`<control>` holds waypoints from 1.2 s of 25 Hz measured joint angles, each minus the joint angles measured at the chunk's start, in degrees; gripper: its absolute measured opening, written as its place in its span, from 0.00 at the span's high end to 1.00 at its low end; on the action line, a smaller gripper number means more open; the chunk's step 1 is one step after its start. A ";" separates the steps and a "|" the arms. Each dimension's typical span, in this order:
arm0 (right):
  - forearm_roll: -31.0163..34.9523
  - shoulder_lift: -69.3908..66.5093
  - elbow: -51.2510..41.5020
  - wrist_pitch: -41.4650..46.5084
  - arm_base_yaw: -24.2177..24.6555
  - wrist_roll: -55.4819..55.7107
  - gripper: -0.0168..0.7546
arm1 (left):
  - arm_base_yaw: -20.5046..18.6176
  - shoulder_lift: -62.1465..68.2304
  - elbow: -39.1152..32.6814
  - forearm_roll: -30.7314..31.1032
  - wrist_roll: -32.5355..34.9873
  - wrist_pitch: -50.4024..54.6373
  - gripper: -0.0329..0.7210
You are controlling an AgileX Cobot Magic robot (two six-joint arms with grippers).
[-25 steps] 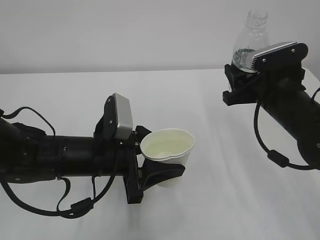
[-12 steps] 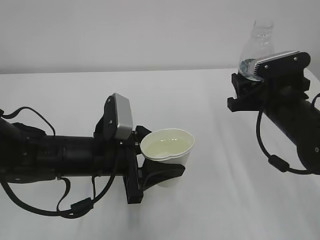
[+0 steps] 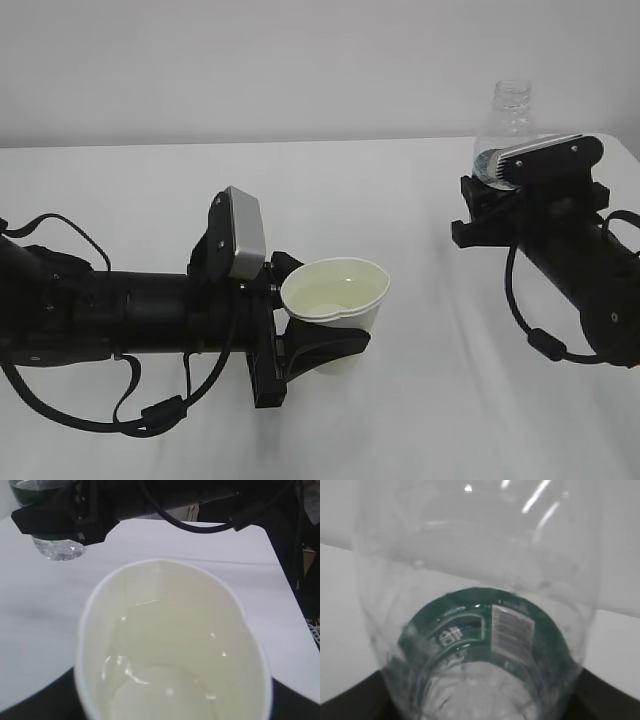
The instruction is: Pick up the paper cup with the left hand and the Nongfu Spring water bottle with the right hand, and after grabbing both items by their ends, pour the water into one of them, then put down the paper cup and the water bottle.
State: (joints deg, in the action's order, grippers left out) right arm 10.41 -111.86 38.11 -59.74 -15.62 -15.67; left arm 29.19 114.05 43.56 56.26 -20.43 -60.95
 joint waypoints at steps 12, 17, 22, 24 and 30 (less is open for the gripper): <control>2.37 -3.29 0.82 -1.97 0.00 1.62 0.37 | 0.00 0.00 0.00 0.02 0.00 0.00 0.39; 3.32 -4.60 1.62 -2.38 0.00 1.89 0.37 | 0.00 0.00 0.00 0.12 0.00 0.00 0.39; 3.94 -6.30 3.14 -2.51 0.00 2.90 0.37 | 0.00 0.00 0.00 0.12 0.00 0.00 0.39; 3.94 -7.26 3.84 -2.51 0.00 3.43 0.37 | 0.00 0.00 0.00 0.12 0.00 0.00 0.39; 4.20 -9.17 4.88 -2.51 0.00 3.83 0.37 | 0.00 0.00 0.00 0.12 0.00 0.00 0.39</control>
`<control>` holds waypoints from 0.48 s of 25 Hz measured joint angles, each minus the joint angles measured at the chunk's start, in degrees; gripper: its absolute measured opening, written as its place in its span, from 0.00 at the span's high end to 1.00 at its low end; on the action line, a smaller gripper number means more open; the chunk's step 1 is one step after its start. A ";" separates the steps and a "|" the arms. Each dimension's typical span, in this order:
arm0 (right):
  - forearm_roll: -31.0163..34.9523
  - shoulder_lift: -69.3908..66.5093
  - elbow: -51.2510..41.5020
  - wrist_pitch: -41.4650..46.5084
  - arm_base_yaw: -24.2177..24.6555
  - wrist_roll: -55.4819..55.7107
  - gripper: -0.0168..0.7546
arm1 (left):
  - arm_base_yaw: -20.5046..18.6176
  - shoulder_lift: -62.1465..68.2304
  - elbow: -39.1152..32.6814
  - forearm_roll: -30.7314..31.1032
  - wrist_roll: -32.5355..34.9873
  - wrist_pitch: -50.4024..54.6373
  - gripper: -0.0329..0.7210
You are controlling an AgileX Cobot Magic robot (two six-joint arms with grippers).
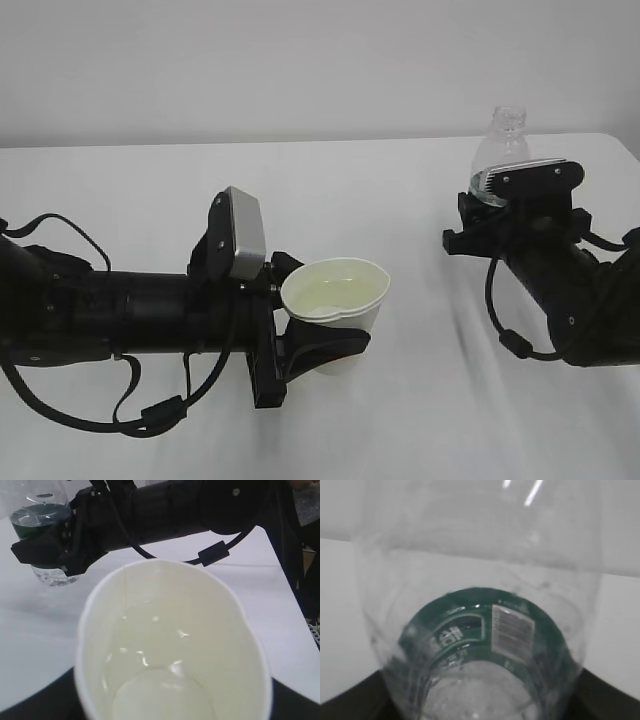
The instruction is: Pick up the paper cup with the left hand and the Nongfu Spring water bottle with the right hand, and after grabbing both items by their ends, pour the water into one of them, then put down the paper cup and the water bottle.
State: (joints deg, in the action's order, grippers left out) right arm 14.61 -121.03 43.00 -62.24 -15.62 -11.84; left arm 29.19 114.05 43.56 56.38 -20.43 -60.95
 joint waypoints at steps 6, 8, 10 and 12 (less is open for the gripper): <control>0.40 -1.13 0.45 0.12 0.00 0.00 0.37 | 0.00 0.00 0.00 0.00 0.00 0.00 0.39; 0.40 -1.15 0.45 0.12 0.00 0.06 0.37 | 0.00 0.00 0.00 0.00 0.00 0.00 0.39; 0.40 -1.15 0.45 0.12 0.00 0.06 0.37 | 0.00 0.00 0.00 0.00 0.00 0.00 0.39; 0.49 -1.15 0.45 0.12 0.00 0.06 0.37 | 0.00 0.00 0.00 0.00 0.00 0.00 0.39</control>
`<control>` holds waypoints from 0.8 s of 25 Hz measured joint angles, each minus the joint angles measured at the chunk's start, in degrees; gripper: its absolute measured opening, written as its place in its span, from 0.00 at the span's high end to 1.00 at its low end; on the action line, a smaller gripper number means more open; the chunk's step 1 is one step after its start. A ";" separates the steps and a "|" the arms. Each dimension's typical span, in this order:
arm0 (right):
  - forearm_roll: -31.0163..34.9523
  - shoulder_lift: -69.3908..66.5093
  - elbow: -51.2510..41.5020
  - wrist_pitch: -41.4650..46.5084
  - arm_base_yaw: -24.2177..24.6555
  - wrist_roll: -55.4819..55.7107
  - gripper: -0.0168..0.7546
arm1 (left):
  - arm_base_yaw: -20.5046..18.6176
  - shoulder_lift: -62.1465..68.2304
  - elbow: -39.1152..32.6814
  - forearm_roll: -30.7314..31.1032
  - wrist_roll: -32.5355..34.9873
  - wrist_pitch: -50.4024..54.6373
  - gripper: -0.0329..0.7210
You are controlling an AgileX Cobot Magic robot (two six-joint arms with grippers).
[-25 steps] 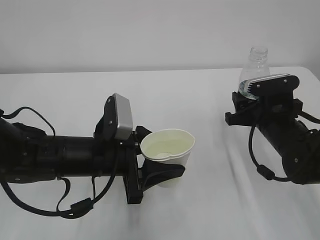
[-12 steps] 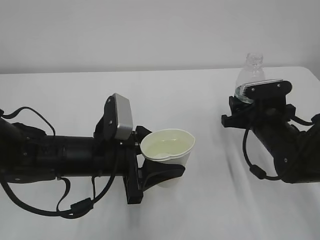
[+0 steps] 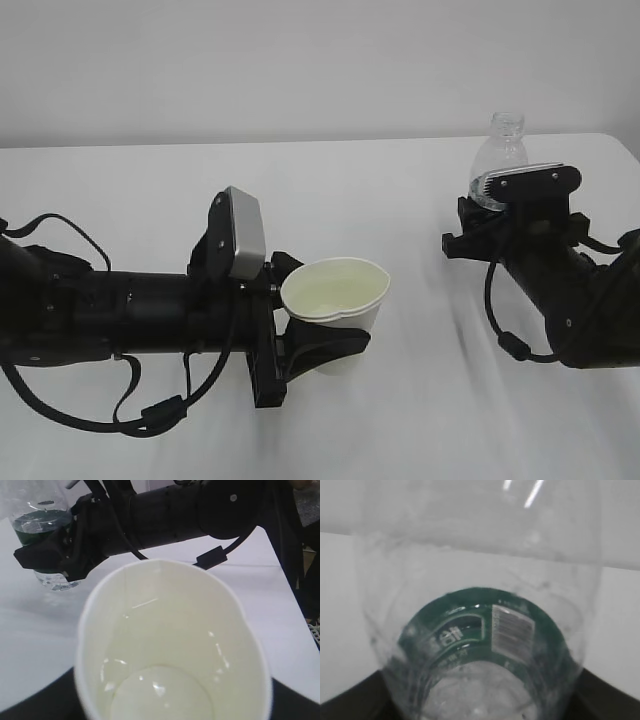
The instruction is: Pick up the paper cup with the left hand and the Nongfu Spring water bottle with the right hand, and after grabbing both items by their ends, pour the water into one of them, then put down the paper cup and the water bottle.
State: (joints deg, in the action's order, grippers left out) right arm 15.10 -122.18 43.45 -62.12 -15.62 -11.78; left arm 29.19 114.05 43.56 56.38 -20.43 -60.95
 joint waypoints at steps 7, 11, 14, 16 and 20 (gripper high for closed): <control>0.00 0.00 0.00 0.21 0.00 0.00 0.37 | 0.00 0.00 0.00 -1.93 0.00 0.00 0.39; 0.04 0.00 0.00 0.21 0.00 0.00 0.37 | 0.00 0.00 0.00 -4.47 0.38 0.00 0.39; 0.04 0.00 0.00 0.21 0.00 0.00 0.37 | 0.00 0.00 0.00 -6.34 0.88 0.00 0.39; 0.04 0.00 0.00 0.21 0.00 0.00 0.37 | 0.00 0.00 0.00 -7.84 1.01 0.00 0.39; 0.04 0.00 0.00 0.34 0.00 0.08 0.37 | 0.00 0.00 0.00 -10.30 2.08 0.00 0.39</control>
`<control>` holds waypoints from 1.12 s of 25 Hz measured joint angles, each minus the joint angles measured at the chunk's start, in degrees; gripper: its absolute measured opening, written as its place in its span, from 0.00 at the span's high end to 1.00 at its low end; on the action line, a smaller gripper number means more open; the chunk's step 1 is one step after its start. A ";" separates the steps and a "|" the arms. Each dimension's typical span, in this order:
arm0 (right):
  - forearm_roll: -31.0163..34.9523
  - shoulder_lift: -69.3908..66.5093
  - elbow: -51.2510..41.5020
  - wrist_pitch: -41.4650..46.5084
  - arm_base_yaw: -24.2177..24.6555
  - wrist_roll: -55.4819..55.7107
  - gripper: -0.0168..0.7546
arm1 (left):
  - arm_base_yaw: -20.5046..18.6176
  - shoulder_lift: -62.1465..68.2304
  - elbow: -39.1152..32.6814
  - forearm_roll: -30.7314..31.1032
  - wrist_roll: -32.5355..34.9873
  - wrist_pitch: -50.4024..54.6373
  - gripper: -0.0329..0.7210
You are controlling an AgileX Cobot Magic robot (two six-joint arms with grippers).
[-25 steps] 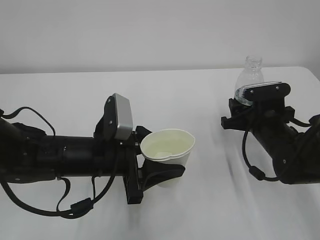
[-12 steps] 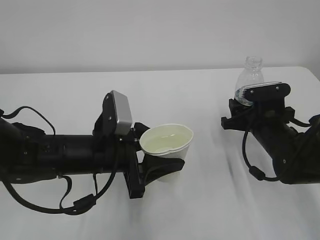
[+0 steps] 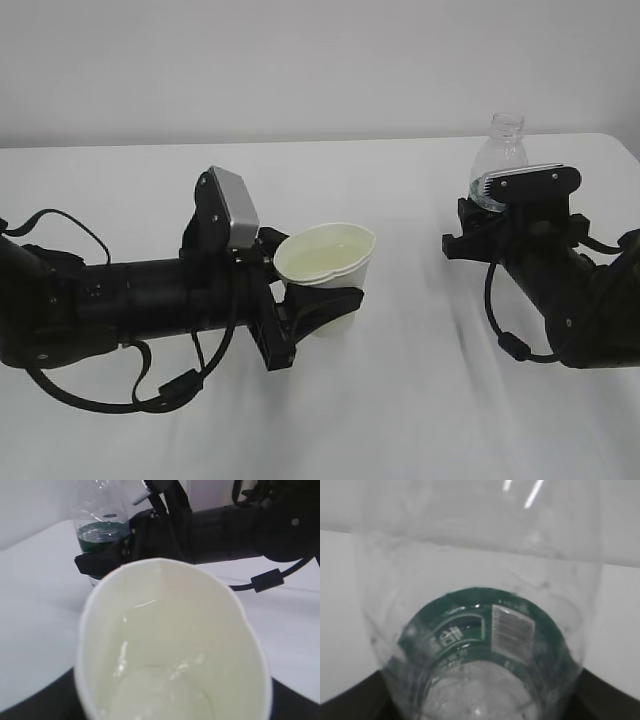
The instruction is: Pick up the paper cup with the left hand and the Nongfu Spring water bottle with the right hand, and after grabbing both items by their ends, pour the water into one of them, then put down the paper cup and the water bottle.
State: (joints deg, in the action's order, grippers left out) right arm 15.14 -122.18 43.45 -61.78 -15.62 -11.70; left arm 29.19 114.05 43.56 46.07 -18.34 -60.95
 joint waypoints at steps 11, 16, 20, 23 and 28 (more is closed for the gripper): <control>0.00 -0.10 0.00 0.24 0.00 0.00 0.37 | 0.00 0.00 0.00 -8.23 3.43 1.24 0.39; 0.00 -0.10 0.00 0.34 0.00 0.00 0.37 | 0.00 0.00 0.00 -12.44 5.94 3.18 0.39; 0.00 -0.10 0.00 0.34 0.00 0.00 0.37 | 0.00 0.00 0.00 -16.15 7.64 3.29 0.39; 0.00 -0.10 0.00 0.34 0.00 0.00 0.37 | -0.67 0.00 0.00 -17.84 8.60 3.29 0.39; 0.00 -0.10 0.00 0.34 0.00 0.00 0.37 | -3.38 0.00 0.00 -18.60 8.78 3.29 0.39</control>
State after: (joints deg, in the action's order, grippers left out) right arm 15.14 -122.27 43.45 -61.44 -15.62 -11.70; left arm 25.80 114.05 43.56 27.47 -9.56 -57.66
